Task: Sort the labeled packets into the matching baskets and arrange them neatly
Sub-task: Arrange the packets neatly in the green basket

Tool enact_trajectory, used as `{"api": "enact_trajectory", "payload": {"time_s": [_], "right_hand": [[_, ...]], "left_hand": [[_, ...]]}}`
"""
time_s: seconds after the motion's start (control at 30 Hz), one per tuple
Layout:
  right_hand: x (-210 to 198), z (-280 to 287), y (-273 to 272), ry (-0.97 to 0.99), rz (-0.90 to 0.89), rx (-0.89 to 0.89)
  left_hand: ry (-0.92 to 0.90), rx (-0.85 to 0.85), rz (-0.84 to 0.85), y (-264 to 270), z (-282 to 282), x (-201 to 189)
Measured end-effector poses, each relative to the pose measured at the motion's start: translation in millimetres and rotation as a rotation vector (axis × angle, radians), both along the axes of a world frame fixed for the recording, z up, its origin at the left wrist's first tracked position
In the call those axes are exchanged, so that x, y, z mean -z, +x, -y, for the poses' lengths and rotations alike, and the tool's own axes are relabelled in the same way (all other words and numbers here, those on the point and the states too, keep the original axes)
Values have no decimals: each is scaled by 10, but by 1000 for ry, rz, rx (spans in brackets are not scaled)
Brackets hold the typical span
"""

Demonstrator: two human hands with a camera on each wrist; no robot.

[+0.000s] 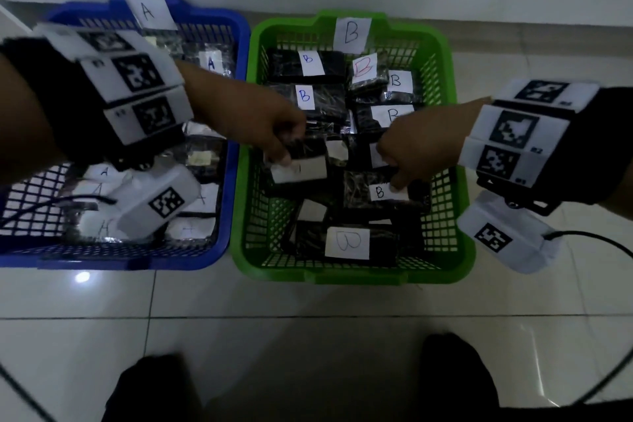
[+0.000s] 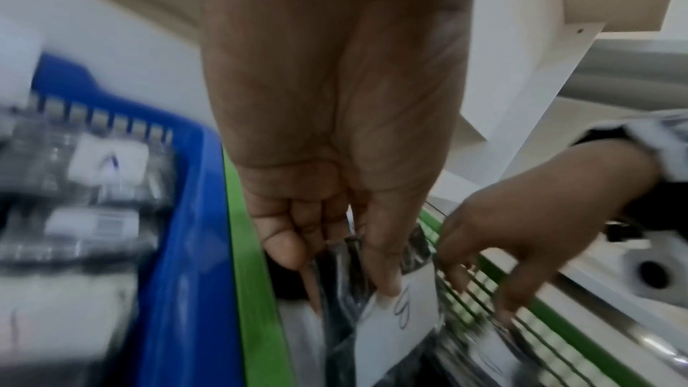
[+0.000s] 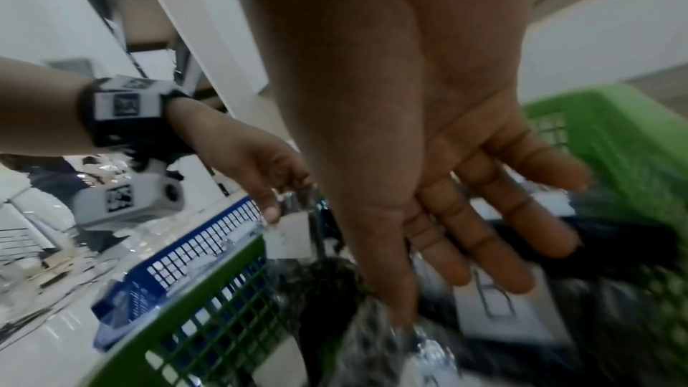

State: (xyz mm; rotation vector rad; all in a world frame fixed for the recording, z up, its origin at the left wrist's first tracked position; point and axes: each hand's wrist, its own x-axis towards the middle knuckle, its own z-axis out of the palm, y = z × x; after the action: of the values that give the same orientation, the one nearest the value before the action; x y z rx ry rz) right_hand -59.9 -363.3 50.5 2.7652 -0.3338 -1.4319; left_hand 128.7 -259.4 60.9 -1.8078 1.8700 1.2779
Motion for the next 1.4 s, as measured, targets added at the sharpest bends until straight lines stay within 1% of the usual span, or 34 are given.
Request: {"api": "enact_trajectory", "payload": {"time_s": [0.07,0.1,0.17,0.2,0.23,0.3,0.37,0.43,0.47,0.53,0.63,0.7,0.77,0.8,0.83,0.9,0.93,0.97,1.0,1.03,1.1,1.13,1.2,1.23,1.33,1.4], "right_hand": [[-132,-30,120,39,117,-19],[-169,-49,169,112,133,9],[-173,-91,216,303,79,140],[-153,-150,206,364,28,177],[-113,-221,171,395,-18,163],[4,-354,74,387,-48,61],[95,-469,-20,349,-31,-20],[94,-516,-57,342,-10,0],[74,-502,-53,357,0,34],[6,-429,-7,423,33,160],[-122,-229,95,528,132,428],[-230,-47,117,568,183,633],[-349,147,101,604,199,774],[-393,242,84,601,216,800],[-419,329,67,580,244,810],[-430,454,31,536,303,824],[-418,491,8,531,321,839],[-398,511,-14,529,334,851],[-374,514,-36,524,340,857],[-345,508,-58,519,339,860],[-298,474,-89,527,324,859],[-280,450,-92,539,319,856],[-248,416,-84,552,333,848],[-238,401,-75,551,348,846],[-217,379,-54,550,389,858],[-210,365,-54,550,394,860]], "left_hand": [[-46,-13,67,88,78,-75],[-69,-13,97,117,110,-87],[-108,-22,123,149,140,-77],[-130,-29,127,159,137,-53],[-156,-29,128,161,126,-23],[-204,-1,132,152,79,39],[-251,10,138,126,35,92],[-301,0,154,100,4,119],[-344,11,172,90,-8,128],[-484,68,228,91,-31,152],[-680,207,281,36,-85,189],[-729,219,261,-51,-124,186],[-700,166,204,-138,-179,194],[-659,176,170,-175,-215,218],[-606,221,139,-216,-250,241],[-496,375,92,-294,-325,298],[-448,464,110,-342,-354,328],[-413,544,174,-398,-381,361],[-401,601,258,-446,-408,404],[-402,619,324,-497,-432,436],[-379,628,403,-561,-495,517],[-407,635,402,-578,-527,555],[-530,664,340,-601,-541,581],[-538,651,302,-612,-528,568],[-470,528,181,-629,-477,537],[-475,445,92,-636,-445,496]]}}
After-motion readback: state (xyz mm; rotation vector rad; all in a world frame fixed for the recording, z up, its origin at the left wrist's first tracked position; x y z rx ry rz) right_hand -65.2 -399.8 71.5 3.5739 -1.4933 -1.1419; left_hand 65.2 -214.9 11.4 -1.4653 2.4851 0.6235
